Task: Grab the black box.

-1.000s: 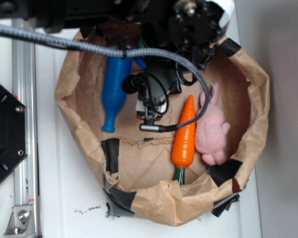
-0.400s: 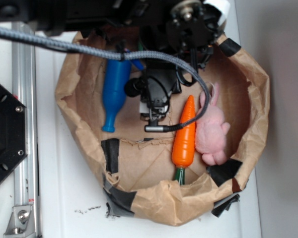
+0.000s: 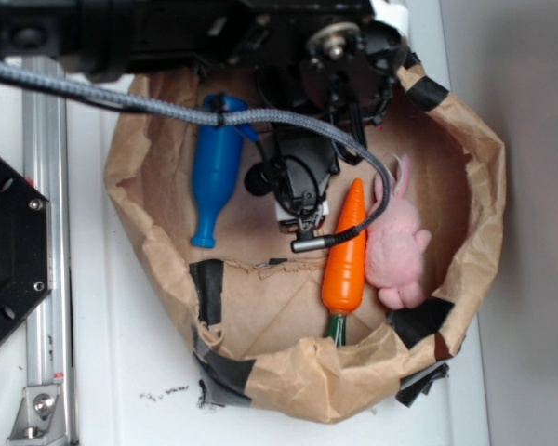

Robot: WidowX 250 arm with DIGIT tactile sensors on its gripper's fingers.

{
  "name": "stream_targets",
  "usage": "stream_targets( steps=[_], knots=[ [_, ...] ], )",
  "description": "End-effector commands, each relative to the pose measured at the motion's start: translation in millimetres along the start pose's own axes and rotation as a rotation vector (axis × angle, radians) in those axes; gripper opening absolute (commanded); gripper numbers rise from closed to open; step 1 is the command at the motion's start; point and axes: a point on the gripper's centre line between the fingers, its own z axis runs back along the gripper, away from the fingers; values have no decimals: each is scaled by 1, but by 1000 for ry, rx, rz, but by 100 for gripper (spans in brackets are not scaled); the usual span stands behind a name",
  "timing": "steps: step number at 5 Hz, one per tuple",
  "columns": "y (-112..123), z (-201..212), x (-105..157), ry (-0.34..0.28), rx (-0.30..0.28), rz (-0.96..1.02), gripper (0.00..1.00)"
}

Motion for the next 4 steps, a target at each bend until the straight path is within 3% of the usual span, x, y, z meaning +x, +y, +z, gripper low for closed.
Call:
stream_targets(
  steps=[1, 2, 3, 4],
  knots=[
    [4, 13, 8, -56, 11, 25, 100],
    [4, 13, 8, -56, 11, 25, 100],
    [1, 5, 16, -51, -27, 278, 100],
    [10, -6, 18, -82, -3, 523, 100]
  ],
)
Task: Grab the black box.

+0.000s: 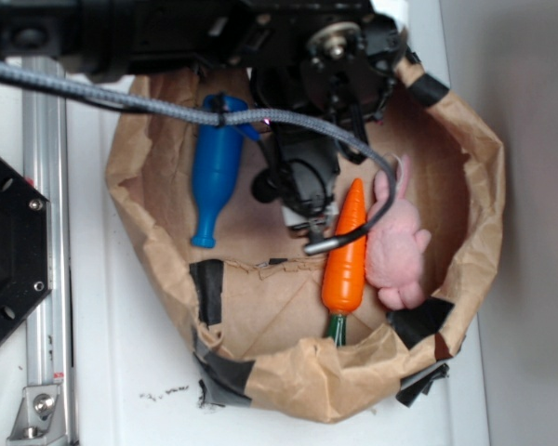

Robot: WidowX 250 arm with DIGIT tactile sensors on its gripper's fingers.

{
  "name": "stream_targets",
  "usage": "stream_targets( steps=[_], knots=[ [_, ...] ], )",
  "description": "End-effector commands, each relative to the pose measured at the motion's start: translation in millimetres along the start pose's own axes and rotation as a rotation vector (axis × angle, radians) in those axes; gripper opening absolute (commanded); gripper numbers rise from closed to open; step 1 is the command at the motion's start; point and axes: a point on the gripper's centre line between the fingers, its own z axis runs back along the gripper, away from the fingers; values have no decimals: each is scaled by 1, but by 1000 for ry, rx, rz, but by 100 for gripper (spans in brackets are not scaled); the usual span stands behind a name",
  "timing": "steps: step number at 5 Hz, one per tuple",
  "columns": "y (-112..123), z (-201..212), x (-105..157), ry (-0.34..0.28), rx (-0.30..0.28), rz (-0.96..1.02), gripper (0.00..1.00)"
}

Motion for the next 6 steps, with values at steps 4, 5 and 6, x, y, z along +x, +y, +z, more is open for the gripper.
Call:
stream_targets(
  steps=[4, 5, 6],
  knots=[
    [10, -31, 19, -121, 126, 870, 100],
    [27, -31, 22, -150, 108, 881, 100],
    [41, -33, 25, -147, 114, 910, 100]
  ],
)
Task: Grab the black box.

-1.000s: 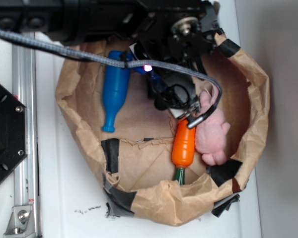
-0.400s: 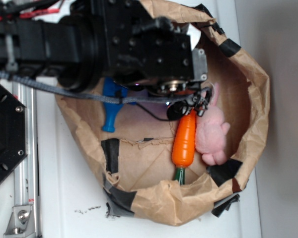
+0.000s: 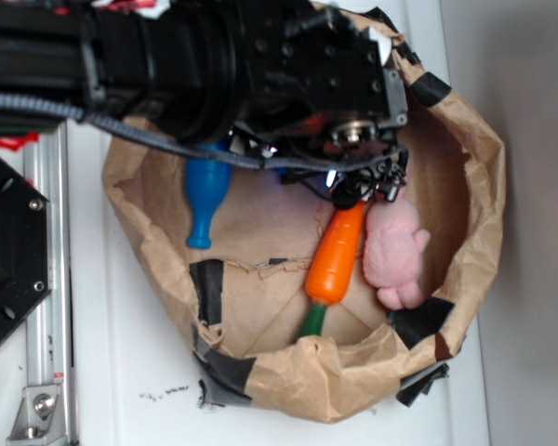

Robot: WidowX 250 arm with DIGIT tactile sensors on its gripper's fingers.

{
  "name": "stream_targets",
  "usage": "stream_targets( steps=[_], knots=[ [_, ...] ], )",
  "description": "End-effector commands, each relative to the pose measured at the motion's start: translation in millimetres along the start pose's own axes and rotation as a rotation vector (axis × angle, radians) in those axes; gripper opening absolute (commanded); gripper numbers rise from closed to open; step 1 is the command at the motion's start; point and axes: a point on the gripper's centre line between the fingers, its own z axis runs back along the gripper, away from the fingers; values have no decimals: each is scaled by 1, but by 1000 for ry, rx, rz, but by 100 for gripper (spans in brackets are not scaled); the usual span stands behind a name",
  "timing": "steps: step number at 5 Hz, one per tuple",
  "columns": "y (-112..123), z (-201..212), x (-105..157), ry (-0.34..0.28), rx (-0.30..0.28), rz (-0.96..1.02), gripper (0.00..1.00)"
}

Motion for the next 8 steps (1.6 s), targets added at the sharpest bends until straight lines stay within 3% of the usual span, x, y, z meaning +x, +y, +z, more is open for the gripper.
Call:
stream_targets(
  steps=[1, 4, 5, 7, 8],
  knots=[
    [14, 7, 25, -39, -18, 50, 100],
    [26, 16, 32, -81, -67, -14, 100],
    [18, 14, 35, -96, -96, -221, 100],
    [8, 14, 27, -193, -103, -489, 100],
    [10, 9, 25, -142, -130, -499, 100]
  ],
)
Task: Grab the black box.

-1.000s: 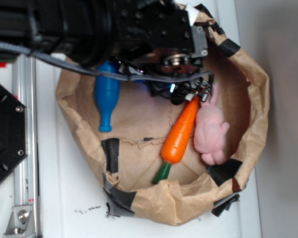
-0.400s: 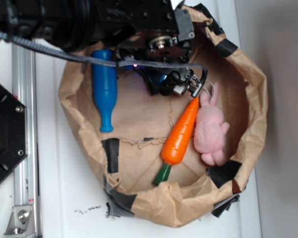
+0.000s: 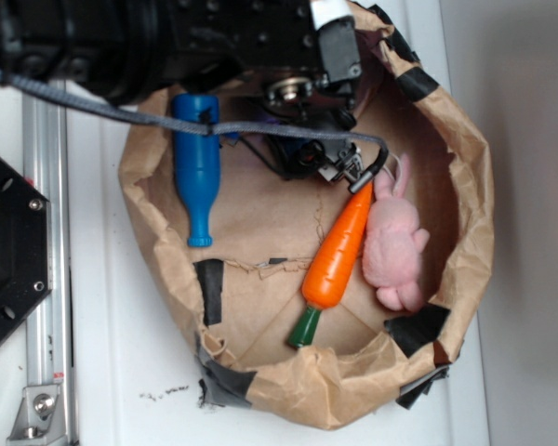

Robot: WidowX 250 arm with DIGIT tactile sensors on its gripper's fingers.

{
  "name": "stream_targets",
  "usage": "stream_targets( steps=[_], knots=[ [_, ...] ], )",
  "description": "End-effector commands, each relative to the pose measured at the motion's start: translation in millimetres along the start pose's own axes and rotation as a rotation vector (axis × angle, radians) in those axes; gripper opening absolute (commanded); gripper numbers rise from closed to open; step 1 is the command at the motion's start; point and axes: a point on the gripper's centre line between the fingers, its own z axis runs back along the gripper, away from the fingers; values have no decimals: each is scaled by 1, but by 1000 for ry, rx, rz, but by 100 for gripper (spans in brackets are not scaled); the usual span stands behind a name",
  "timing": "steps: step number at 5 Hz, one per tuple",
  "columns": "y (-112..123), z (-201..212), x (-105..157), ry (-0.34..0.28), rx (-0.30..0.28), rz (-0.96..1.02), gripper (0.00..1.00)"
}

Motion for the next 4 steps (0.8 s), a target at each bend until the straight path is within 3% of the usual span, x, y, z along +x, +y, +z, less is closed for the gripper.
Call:
stream_targets(
  steps=[1, 2, 3, 4],
  knots=[
    [-12, -13, 2, 50, -84, -79, 100],
    [-16, -13, 5, 71, -146, -173, 100],
    [-14, -9, 4, 29, -129, -209, 100],
    [-15, -4, 2, 29, -152, -237, 100]
  ],
)
